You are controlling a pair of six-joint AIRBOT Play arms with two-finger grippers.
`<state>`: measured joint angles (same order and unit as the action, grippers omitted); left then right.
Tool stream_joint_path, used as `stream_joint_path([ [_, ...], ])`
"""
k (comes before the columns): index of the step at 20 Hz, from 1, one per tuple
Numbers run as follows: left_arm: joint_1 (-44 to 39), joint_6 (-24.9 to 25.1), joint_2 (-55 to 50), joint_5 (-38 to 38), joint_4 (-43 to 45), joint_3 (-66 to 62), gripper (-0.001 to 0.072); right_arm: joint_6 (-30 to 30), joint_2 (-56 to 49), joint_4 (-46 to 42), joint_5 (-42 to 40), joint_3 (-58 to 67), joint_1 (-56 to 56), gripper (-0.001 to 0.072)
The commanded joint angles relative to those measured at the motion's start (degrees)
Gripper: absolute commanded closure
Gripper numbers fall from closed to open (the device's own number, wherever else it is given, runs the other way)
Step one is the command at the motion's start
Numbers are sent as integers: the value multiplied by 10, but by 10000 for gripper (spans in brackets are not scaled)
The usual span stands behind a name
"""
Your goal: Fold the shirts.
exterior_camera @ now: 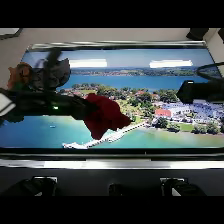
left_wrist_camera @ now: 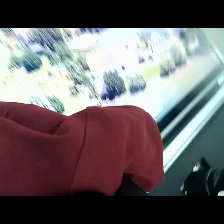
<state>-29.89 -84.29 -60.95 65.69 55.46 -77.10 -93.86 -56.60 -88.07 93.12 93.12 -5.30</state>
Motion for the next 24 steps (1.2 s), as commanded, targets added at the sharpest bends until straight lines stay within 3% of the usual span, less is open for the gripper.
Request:
stream_joint_path([
  [1, -56, 0, -106, -4, -2, 0, 679, -2, 11, -17, 21, 0, 0, 47],
  [3, -102, 0, -192, -23, -19, 0, 678, -4, 5, -38, 4, 0, 0, 47],
  [4, -125, 8, -236, -37, -49, -1, 643, -4, -1, -46, -1, 0, 0, 47],
  [5, -143, 24, -273, -40, -86, -3, 348, -4, -8, -48, -2, 0, 0, 47],
  [6, -151, 28, -304, -25, -113, -12, 0, -7, -16, -48, -2, 0, 0, 47],
  [9, -106, 44, -331, 59, -49, -64, -4, -30, -50, -37, 1, 0, 0, 47],
  [12, 28, 25, -288, 89, 58, -90, -4, -27, -91, 37, 13, -26, 0, 39],
  [14, 130, 7, -265, 104, 83, -85, -3, -7, -108, 109, -3, -89, 0, 25],
  [17, 242, 2, -261, 111, 76, -26, -3, 3, -117, 145, -78, -228, 0, 20],
  [19, 278, 3, -263, 77, 28, 52, -3, 23, -118, 181, -107, -303, 0, 15],
  [24, 254, 21, -279, -41, -80, 190, -2, 57, -118, 227, -125, -378, 0, 8],
])
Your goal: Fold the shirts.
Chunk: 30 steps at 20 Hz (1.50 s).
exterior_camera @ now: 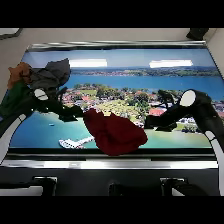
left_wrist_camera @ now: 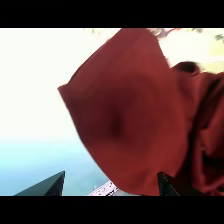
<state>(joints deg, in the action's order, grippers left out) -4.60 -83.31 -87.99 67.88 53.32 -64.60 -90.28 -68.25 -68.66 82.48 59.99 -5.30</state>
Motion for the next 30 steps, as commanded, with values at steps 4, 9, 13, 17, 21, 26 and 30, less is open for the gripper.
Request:
stream_joint_path([
  [4, -35, 11, -35, -103, -76, 70, 2, 27, -3, 38, -29, -63, 0, 7],
  [9, -58, 4, -35, -157, -93, 70, 618, 42, -27, 52, -118, -93, -44, 9],
  [13, -58, 24, -14, -148, -91, 70, 679, 40, -64, 59, -196, -93, -82, 454],
  [17, -42, 75, 83, -151, -81, 37, 680, 38, -8, 32, -206, -50, -79, 668],
  [21, 4, 66, 259, -151, -34, -64, 681, -108, 120, -180, -267, 97, -79, 667],
  [26, 83, -9, 455, -150, -3, -147, 681, -221, 254, -269, -243, 216, -80, 667],
  [30, 89, -49, 540, -122, 3, -147, 681, -231, 290, -202, -104, 216, -79, 667],
])
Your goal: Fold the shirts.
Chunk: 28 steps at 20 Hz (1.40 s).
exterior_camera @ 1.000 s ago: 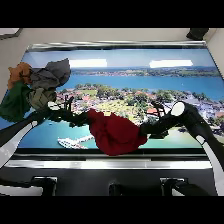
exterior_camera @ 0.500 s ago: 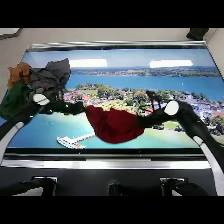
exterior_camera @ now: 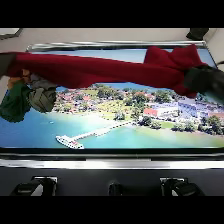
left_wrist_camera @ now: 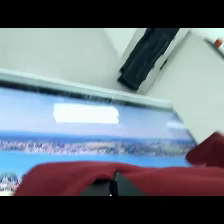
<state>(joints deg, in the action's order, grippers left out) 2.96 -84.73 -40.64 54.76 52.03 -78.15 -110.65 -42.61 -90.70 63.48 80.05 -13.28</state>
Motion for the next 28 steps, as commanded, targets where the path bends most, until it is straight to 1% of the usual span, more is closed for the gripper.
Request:
stream_joint_path([
  [1, 14, -34, 75, 7, 24, -12, 681, -27, 34, 28, 116, 16, 0, 667],
  [3, 14, -45, 73, 30, 67, -12, 681, -25, 25, 27, 184, 16, 0, 667],
  [4, 14, -47, 62, 60, 97, -9, 680, -25, 13, 25, 233, 15, 0, 667],
  [5, 14, -46, 46, 90, 118, -2, 680, -25, -7, 32, 298, 11, 0, 667],
  [6, 14, -42, 25, 115, 134, 14, 680, -25, -27, 35, 342, -4, 0, 667],
  [7, 14, -32, 5, 126, 136, 39, 680, -20, -44, 42, 360, -38, 0, 666],
  [8, 12, -22, -19, 126, 136, 74, 680, -11, -56, 52, 345, -80, 0, 666],
  [9, 8, -15, -45, 116, 136, 111, 680, -11, -69, 66, 298, -133, 0, 666],
  [10, 3, -3, -77, 94, 136, 148, 680, -13, -85, 79, 230, -181, 0, 665],
  [12, -8, 4, -153, 19, 134, 199, 680, -28, -135, 114, 42, -259, 0, 665],
  [13, -11, 13, -197, -8, 134, 201, 679, -32, -173, 134, -50, -278, 0, 665],
  [15, -14, 13, -286, -47, 120, 183, 678, -32, -251, 167, -179, -276, 0, 664],
  [16, -13, 12, -325, -58, 103, 170, 678, -32, -283, 183, -223, -269, 0, 664],
  [18, -12, 12, -379, -60, 63, 150, 678, -32, -329, 209, -281, -254, 0, 664],
  [19, -12, 12, -394, -60, 44, 147, 677, -32, -339, 210, -295, -245, 0, 637],
  [20, -12, 12, -401, -60, 25, 146, 612, -31, -340, 208, -300, -234, 2, 448],
  [21, -12, 12, -401, -59, 19, 145, 360, -17, -336, 208, -290, -219, 8, 173],
  [22, -7, 12, -398, -42, 21, 138, 27, 17, -329, 204, -262, -196, 23, 121],
  [23, 3, 14, -396, -9, 26, 124, -2, 50, -321, 204, -217, -166, 47, 90],
  [24, 21, 14, -395, 42, 35, 104, -2, 79, -313, 204, -166, -137, 79, 57],
  [25, 42, 14, -392, 98, 51, 88, -2, 121, -306, 207, -105, -109, 119, 47],
  [26, 61, 14, -387, 147, 66, 83, -1, 169, -301, 212, -39, -90, 158, 48],
  [27, 77, 14, -380, 197, 86, 90, -1, 197, -299, 216, 45, -82, 198, 50],
  [28, 87, 14, -370, 233, 102, 109, -1, 204, -298, 227, 130, -89, 229, 65],
])
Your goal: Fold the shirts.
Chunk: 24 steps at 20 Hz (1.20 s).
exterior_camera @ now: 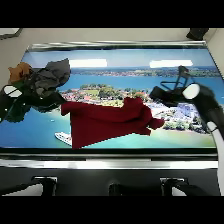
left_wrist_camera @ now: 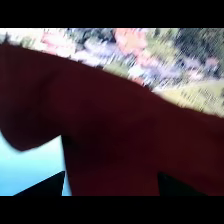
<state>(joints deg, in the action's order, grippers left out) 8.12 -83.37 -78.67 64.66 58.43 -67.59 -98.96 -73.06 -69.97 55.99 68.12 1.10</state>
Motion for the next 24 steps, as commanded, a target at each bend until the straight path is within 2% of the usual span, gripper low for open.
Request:
stream_joint_path([
  [1, 41, 2, 26, 149, 42, 43, -1, 118, 8, 35, 274, 10, 104, 89],
  [2, 40, 7, 42, 144, 42, 92, -1, 148, 14, 45, 311, -23, 111, 87],
  [4, 32, 12, 67, 110, 32, 204, -1, 148, 34, 71, 280, -115, 108, 83],
  [6, 25, 51, 70, 77, -12, 289, -1, 171, 37, 124, 244, -188, 108, 75],
  [7, 23, 70, 70, 52, -41, 316, 0, 185, 37, 137, 236, -203, 108, 39],
  [9, 18, 72, 70, 12, -86, 342, 2, 191, 37, 133, 225, -207, 108, 40],
  [12, -3, 71, 57, -10, -105, 344, 21, 191, 34, 132, 212, -208, 108, 39],
  [13, -16, 71, 51, -20, -113, 344, 64, 191, 30, 134, 207, -210, 108, 39],
  [15, -43, 67, 44, -53, -129, 344, 65, 200, 20, 140, 195, -219, 108, 38],
  [16, -54, 54, 43, -75, -136, 344, 130, 202, 14, 140, 187, -221, 108, 38],
  [17, -61, 41, 43, -93, -139, 344, 305, 203, 7, 141, 175, -221, 107, 38],
  [18, -65, 39, 43, -102, -143, 343, 512, 203, -2, 139, 156, -221, 103, 38],
  [19, -65, 39, 43, -104, -146, 343, 651, 203, -10, 140, 134, -222, 94, 38],
  [21, -65, 41, 46, -103, -145, 343, 677, 203, -30, 141, 83, -222, 60, 38],
  [24, -65, 41, 57, -100, -145, 343, 677, 190, -59, 146, -8, -222, 5, 44],
])
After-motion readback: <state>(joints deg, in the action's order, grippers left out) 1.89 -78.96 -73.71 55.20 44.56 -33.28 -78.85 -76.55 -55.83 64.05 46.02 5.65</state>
